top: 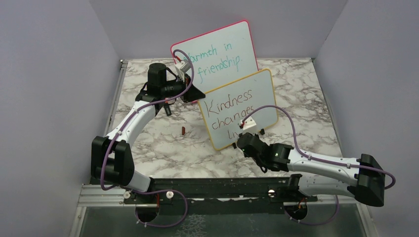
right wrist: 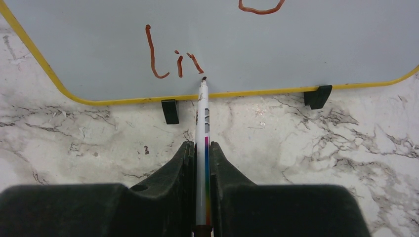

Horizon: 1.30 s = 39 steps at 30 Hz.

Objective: Write a sentence on the whiteboard

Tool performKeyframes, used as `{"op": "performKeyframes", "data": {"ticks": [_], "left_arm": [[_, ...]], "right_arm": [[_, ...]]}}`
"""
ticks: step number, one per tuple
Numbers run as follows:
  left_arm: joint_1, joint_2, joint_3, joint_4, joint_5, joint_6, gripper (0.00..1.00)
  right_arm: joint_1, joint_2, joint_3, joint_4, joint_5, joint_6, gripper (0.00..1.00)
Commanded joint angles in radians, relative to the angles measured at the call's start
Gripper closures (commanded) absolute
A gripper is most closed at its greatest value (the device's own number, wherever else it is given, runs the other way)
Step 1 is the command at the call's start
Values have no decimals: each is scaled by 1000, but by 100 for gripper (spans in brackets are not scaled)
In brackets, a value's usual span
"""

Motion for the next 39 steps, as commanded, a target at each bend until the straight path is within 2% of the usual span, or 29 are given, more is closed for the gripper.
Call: {"op": "performKeyframes", "data": {"ticks": [1,24,39], "left_arm": [[-31,38,-13,-93,-30,37,100],[-32,34,-13,-93,-28,37,100],[-32,33,-14,-92,-29,37,100]], "right_arm": [[-9,-7,-5,51,27,0,99],[-22,-53,4,52,84,-8,99],[-30,-24,1,70,50,-19,99]]}}
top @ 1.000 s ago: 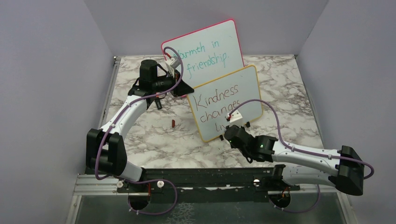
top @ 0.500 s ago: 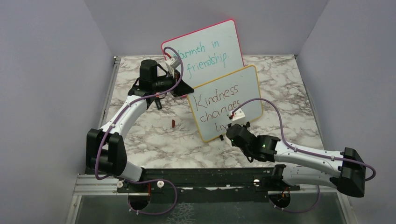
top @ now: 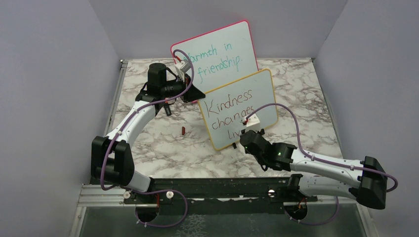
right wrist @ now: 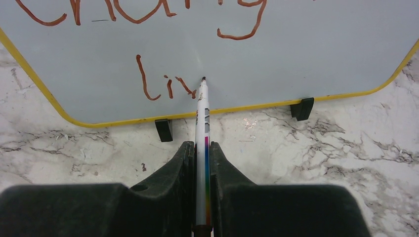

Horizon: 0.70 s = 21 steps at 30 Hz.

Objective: Write a sentence on the whiteboard

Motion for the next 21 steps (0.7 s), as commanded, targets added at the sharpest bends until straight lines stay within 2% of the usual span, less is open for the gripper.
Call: {"op": "performKeyframes", "data": {"ticks": [1,21], "left_arm": [[-32,33,-14,-93,-29,37,100],[-32,33,-11,-93,-29,37,100]], "right_arm": [[-7,15,0,35,7,-3,99],[-10,48,6,-7,-93,2,99]]}}
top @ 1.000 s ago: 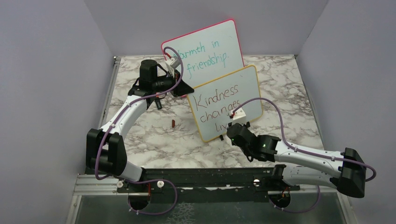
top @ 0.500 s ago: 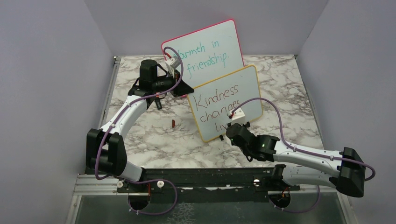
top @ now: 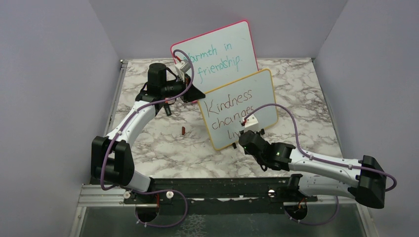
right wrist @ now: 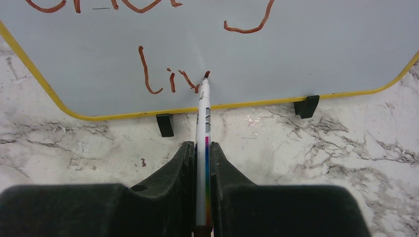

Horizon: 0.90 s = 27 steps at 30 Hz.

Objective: Write a sentence on the whiteboard

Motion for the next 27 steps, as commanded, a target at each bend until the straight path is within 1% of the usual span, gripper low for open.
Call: {"op": "performKeyframes", "data": {"ticks": [1,13,18,27], "left_arm": [[-32,33,-11,-91,-29,35,100],[-32,38,-10,-91,-29,33,100],[-31,38,-10,-91,-31,35,100],[-31,35,-11,-91,-32,36,100]], "right_arm": [[-5,28,6,-6,-66,9,99],[-5,31,6,-3,-88,5,99],[-5,14,9,-4,-62,6,99],[-5,-61,11,-67,24,27,99]]}}
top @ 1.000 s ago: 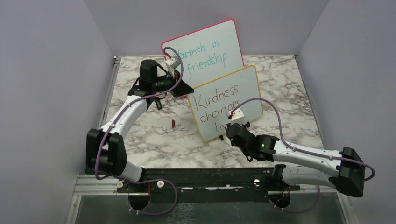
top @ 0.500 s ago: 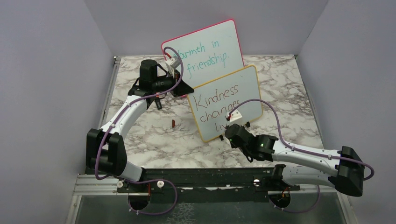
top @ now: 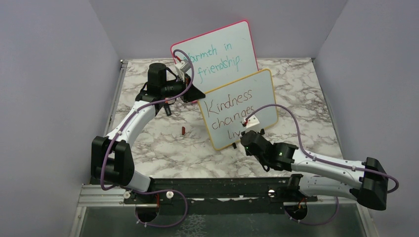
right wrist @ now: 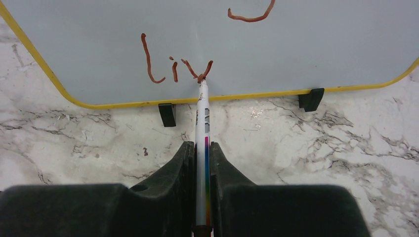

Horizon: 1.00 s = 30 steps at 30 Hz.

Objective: Write a sentence on the whiteboard

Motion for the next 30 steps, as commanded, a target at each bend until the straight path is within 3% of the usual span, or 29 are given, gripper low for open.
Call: {"op": "performKeyframes", "data": {"ticks": [1,30], "left_arm": [[-32,34,-13,-91,-31,36,100],[-32,38,-11,-96,-32,38,100]], "right_arm": [[-5,-42,11,-26,77,29,99],[-40,-13,-29,69,24,14,99]]}}
